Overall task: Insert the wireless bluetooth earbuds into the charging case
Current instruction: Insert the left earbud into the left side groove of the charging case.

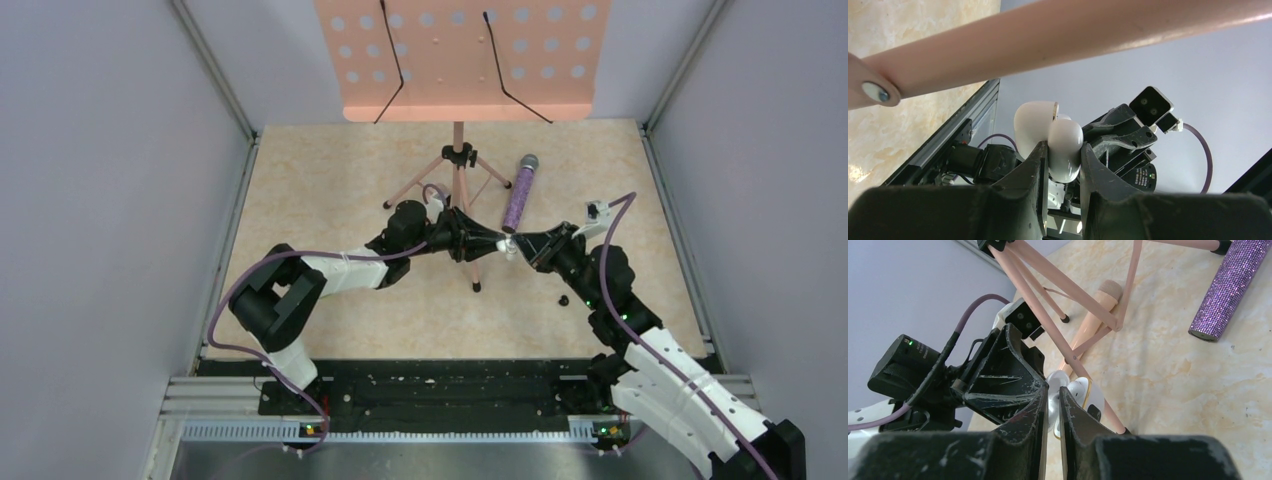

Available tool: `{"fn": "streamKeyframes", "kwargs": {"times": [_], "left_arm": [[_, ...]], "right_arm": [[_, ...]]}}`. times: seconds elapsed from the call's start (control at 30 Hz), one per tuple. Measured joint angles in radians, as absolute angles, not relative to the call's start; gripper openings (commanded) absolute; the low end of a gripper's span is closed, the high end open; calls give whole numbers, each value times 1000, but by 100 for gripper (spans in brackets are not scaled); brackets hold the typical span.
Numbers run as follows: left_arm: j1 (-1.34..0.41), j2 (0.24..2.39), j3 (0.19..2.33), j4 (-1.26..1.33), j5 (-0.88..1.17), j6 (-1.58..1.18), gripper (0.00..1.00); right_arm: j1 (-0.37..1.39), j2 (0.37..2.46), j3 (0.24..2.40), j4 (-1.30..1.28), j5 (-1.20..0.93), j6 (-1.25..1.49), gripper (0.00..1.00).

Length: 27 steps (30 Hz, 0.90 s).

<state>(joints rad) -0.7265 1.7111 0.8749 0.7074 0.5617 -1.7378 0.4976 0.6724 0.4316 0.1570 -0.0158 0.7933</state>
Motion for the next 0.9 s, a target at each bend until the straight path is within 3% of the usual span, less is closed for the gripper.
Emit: {"fn": "streamKeyframes", "kwargs": {"times": [0.53, 0.9], "left_arm": [[-727, 1711, 873, 720, 569, -1760, 0], [-727, 1727, 873, 714, 627, -1713, 0]], "right_arm": [[502, 675, 432, 157, 9, 767, 15], [502, 675, 510, 7, 7, 674, 33]]}}
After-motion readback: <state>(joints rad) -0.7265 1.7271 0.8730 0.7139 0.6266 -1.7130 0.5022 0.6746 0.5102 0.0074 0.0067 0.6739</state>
